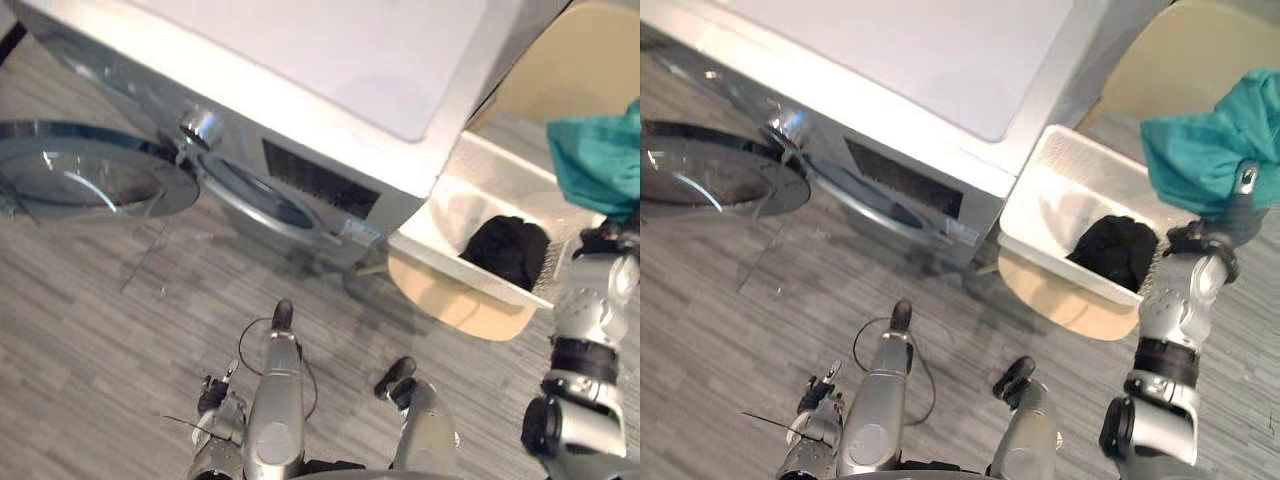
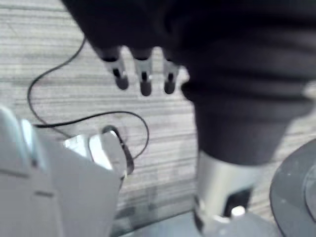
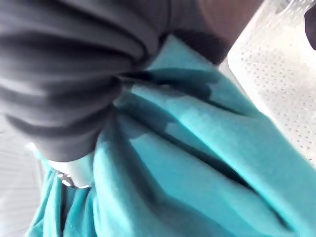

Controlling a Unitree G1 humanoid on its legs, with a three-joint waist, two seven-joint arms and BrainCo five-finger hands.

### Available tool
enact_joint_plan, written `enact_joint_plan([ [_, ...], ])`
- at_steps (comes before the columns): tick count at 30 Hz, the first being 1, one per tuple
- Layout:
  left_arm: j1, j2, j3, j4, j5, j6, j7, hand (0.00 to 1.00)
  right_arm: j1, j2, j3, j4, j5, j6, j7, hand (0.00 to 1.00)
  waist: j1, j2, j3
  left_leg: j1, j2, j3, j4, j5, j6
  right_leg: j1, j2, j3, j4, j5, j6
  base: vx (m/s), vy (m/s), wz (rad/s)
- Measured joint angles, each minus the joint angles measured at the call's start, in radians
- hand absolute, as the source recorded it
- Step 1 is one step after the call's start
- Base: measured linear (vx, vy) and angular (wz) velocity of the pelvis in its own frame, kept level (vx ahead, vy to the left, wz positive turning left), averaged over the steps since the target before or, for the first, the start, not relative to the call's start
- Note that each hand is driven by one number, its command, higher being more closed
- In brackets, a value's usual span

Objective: Pick up the laundry basket with both hands and put the clothes into the washing machine.

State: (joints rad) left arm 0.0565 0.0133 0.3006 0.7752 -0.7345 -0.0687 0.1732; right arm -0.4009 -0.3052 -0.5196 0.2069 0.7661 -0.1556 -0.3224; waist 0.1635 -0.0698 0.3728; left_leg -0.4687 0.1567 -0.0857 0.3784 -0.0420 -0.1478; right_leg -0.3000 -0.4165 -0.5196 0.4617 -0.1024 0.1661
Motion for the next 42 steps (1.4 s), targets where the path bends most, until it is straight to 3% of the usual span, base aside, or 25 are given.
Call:
enact_joint_plan([
  [4,0.059,0.011,0.017,0.071,0.055,0.024,-0.027,0.00,0.117,0.067,0.060,-0.002,-0.011,0.006,0.045,1.00,-0.035,-0.007,-0.105,0.132,0.004,0.056,-0.089,0.001,0.000,0.083,0.023,0.032,-0.084,0.020,0.018,0.12,-0.019,-0.24],
  [9,0.127,0.011,0.010,0.083,0.131,0.042,-0.066,0.00,0.174,0.071,0.142,0.009,-0.050,0.032,0.111,1.00,-0.051,0.020,-0.182,0.280,0.017,0.131,-0.167,0.001,0.000,0.174,0.056,0.088,-0.183,0.058,0.028,0.12,0.008,-0.42],
  [12,0.143,0.011,0.010,0.087,0.140,0.043,-0.068,0.00,0.172,0.086,0.204,0.026,-0.074,0.059,0.144,1.00,-0.070,0.030,-0.196,0.347,0.037,0.174,-0.175,-0.003,-0.006,0.213,0.077,0.125,-0.203,0.060,0.028,0.06,-0.022,-0.38],
  [16,0.165,0.009,0.014,0.136,0.169,0.054,-0.087,0.00,0.167,0.090,0.304,0.086,-0.100,0.103,0.175,1.00,-0.069,0.052,-0.226,0.427,0.076,0.195,-0.197,-0.019,-0.024,0.273,0.128,0.139,-0.230,0.056,0.018,0.01,-0.056,-0.26],
  [20,0.200,-0.023,0.033,0.148,0.173,0.060,-0.080,0.00,0.144,0.108,0.362,0.086,-0.079,0.112,0.196,1.00,-0.067,0.081,-0.253,0.429,0.079,0.163,-0.204,-0.013,-0.024,0.300,0.135,0.109,-0.238,0.049,0.016,-0.04,-0.034,0.23],
  [23,0.217,-0.054,0.044,0.109,0.147,0.060,-0.059,0.00,0.142,0.101,0.355,0.085,-0.045,0.110,0.196,1.00,-0.071,0.098,-0.266,0.364,0.040,0.106,-0.173,0.004,0.019,0.304,0.088,0.034,-0.186,0.018,0.025,-0.04,0.018,0.90],
  [24,0.219,-0.061,0.043,0.070,0.138,0.058,-0.058,0.00,0.142,0.102,0.335,0.085,-0.043,0.110,0.195,1.00,-0.066,0.093,-0.264,0.321,0.021,0.118,-0.136,0.019,0.106,0.299,0.058,0.011,-0.150,-0.003,0.015,-0.07,0.026,1.04],
  [25,0.225,-0.071,0.042,0.027,0.137,0.054,-0.058,0.00,0.141,0.101,0.322,0.085,-0.043,0.107,0.193,1.00,-0.066,0.086,-0.262,0.307,-0.005,0.122,-0.148,0.056,0.167,0.299,0.023,-0.004,-0.135,-0.012,0.007,-0.07,0.033,0.98],
  [26,0.227,-0.074,0.034,0.003,0.136,0.052,-0.058,0.00,0.139,0.103,0.320,0.084,-0.043,0.105,0.192,1.00,-0.065,0.072,-0.254,0.306,-0.002,0.137,-0.125,0.029,0.182,0.299,0.002,-0.014,-0.128,-0.010,0.002,-0.05,0.077,0.67],
  [27,0.241,-0.071,0.019,-0.021,0.136,0.051,-0.057,0.00,0.138,0.109,0.318,0.083,-0.043,0.101,0.191,1.00,-0.066,0.085,-0.247,0.271,0.038,0.135,0.073,-0.049,0.160,0.308,-0.007,-0.029,-0.096,-0.005,0.003,-0.04,0.112,0.27],
  [28,0.248,-0.070,0.020,-0.037,0.136,0.049,-0.058,0.00,0.156,0.116,0.309,0.077,-0.043,0.099,0.190,1.00,-0.068,0.083,-0.248,0.262,0.081,0.108,0.212,-0.073,0.151,0.316,-0.024,-0.031,-0.068,-0.005,0.003,-0.03,0.097,0.16],
  [29,0.247,-0.070,0.016,-0.041,0.136,0.048,-0.058,0.00,0.167,0.118,0.298,0.063,-0.043,0.099,0.189,1.00,-0.068,0.081,-0.248,0.264,0.106,0.101,0.257,-0.074,0.149,0.317,-0.034,-0.032,-0.056,-0.005,0.006,-0.06,0.177,0.22],
  [31,0.226,-0.070,0.005,-0.042,0.136,0.048,-0.060,0.00,0.203,0.124,0.258,-0.014,-0.044,0.088,0.187,1.00,-0.099,0.076,-0.248,0.266,0.173,0.087,0.285,-0.074,0.149,0.306,-0.083,-0.052,-0.014,-0.005,0.035,-0.07,0.290,0.44],
  [32,0.204,-0.066,-0.001,-0.044,0.136,0.048,-0.061,0.00,0.219,0.124,0.220,-0.051,-0.043,0.073,0.186,1.00,-0.118,0.071,-0.251,0.260,0.204,0.099,0.250,-0.089,0.125,0.273,-0.126,-0.056,0.018,0.000,0.057,-0.06,0.327,0.56],
  [33,0.187,-0.053,-0.018,-0.060,0.115,0.049,-0.059,0.00,0.230,0.119,0.192,-0.072,-0.040,0.063,0.180,1.00,-0.129,0.072,-0.253,0.241,0.200,0.123,0.234,-0.162,0.047,0.254,-0.144,-0.057,0.029,0.007,0.072,-0.10,0.577,1.00],
  [34,0.141,-0.008,-0.049,-0.086,0.059,0.049,-0.050,0.00,0.272,0.145,0.134,-0.097,-0.015,0.049,0.167,1.00,-0.154,0.053,-0.255,0.180,0.180,0.160,0.240,-0.256,-0.064,0.246,-0.182,-0.072,0.009,0.035,0.078,-0.09,0.482,0.93],
  [35,0.123,0.008,-0.061,-0.101,0.037,0.049,-0.037,0.00,0.297,0.165,0.123,-0.099,-0.002,0.050,0.160,1.00,-0.152,0.031,-0.257,0.159,0.164,0.169,0.265,-0.260,-0.055,0.246,-0.195,-0.081,-0.016,0.064,0.064,-0.06,0.592,0.86],
  [36,0.107,0.032,-0.071,-0.141,0.020,0.049,-0.031,0.00,0.334,0.183,0.112,-0.112,0.004,0.061,0.150,1.00,-0.148,0.019,-0.259,0.112,0.138,0.158,0.319,-0.276,-0.033,0.255,-0.193,-0.088,-0.068,0.137,0.047,0.00,0.524,0.51],
  [37,0.099,0.045,-0.092,-0.216,0.022,0.049,-0.029,0.00,0.371,0.195,0.106,-0.125,-0.002,0.089,0.150,1.00,-0.147,0.021,-0.258,0.063,0.092,0.143,0.391,-0.313,0.004,0.278,-0.203,-0.075,-0.151,0.319,0.056,0.01,0.450,0.39],
  [38,0.096,0.048,-0.099,-0.226,0.022,0.049,-0.030,0.00,0.373,0.197,0.103,-0.125,-0.002,0.094,0.148,1.00,-0.148,0.021,-0.259,0.062,0.078,0.148,0.395,-0.318,0.014,0.279,-0.211,-0.066,-0.163,0.360,0.045,0.01,0.629,0.22],
  [39,0.083,0.053,-0.097,-0.260,0.025,0.048,-0.037,0.00,0.368,0.205,0.102,-0.125,-0.003,0.100,0.147,1.00,-0.142,0.023,-0.257,0.082,0.049,0.192,0.386,-0.328,0.053,0.252,-0.241,-0.016,-0.202,0.511,-0.042,0.02,0.526,-0.35],
  [40,0.084,0.061,-0.065,-0.298,0.053,0.040,-0.037,0.00,0.348,0.220,0.105,-0.125,-0.017,0.101,0.148,1.00,-0.130,0.035,-0.250,0.121,0.043,0.245,0.347,-0.319,0.085,0.196,-0.242,0.028,-0.130,0.474,-0.042,0.03,0.616,-0.57],
  [41,0.083,0.066,-0.051,-0.314,0.071,0.034,-0.036,0.00,0.341,0.222,0.105,-0.125,-0.028,0.101,0.148,1.00,-0.125,0.041,-0.246,0.148,0.044,0.262,0.320,-0.311,0.099,0.174,-0.209,0.054,-0.081,0.398,-0.046,0.01,0.382,-0.62],
  [42,0.092,0.089,-0.035,-0.331,0.106,0.016,-0.036,0.00,0.344,0.221,0.101,-0.127,-0.039,0.101,0.149,1.00,-0.124,0.068,-0.236,0.192,0.036,0.281,0.249,-0.283,0.118,0.156,-0.143,0.068,0.005,0.243,-0.011,-0.01,0.345,-0.40],
])
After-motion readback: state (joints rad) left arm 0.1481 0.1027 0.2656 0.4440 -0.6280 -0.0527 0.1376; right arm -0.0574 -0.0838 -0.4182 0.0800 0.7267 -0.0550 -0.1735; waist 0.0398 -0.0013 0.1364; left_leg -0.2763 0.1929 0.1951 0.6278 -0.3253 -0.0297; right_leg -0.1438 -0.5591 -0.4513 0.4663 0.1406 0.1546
